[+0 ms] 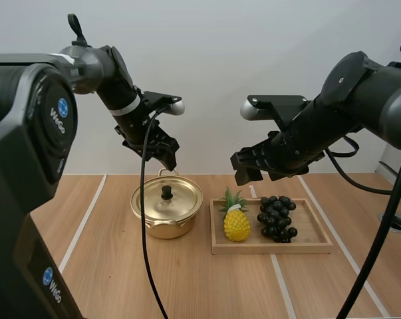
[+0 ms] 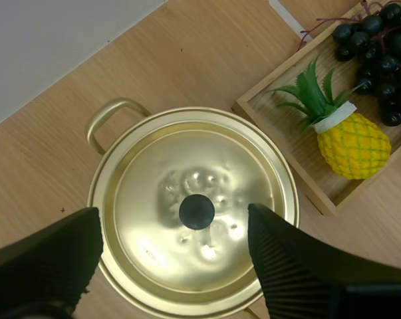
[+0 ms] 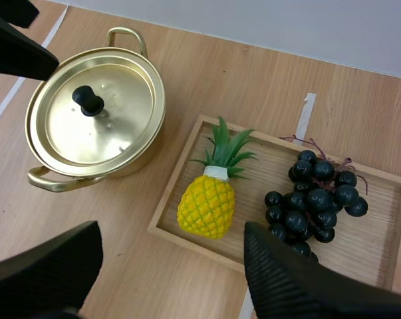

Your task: Open the pot, put the pineapple inside, and close it

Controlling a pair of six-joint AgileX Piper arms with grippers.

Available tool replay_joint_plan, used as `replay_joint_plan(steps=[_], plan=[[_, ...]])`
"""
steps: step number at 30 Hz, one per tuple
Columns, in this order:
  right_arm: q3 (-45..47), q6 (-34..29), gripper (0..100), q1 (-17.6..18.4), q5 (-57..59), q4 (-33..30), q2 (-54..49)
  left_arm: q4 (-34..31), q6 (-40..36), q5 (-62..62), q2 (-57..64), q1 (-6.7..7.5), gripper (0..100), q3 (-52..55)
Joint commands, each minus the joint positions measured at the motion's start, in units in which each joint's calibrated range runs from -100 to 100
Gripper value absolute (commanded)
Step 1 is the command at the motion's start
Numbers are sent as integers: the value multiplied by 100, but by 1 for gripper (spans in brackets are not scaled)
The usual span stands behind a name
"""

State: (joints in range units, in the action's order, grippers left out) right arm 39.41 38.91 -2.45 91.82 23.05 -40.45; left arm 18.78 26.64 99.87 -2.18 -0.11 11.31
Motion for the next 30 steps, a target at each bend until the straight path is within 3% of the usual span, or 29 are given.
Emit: replay_joint_plan(steps=[1,12,22,30], plan=[[-54,55,100,4,-172,23,-36,86,112,13,-243,8,100,-51],[-54,213,100,4,-542,23,-36,26,471,13,-811,24,100,-51],[-54,363,100,4,-542,23,-36,-458,439,13,-913,378,100,-51],[-54,440,100,4,-549,23,-36,-802,319,13,-913,418,100,-51]])
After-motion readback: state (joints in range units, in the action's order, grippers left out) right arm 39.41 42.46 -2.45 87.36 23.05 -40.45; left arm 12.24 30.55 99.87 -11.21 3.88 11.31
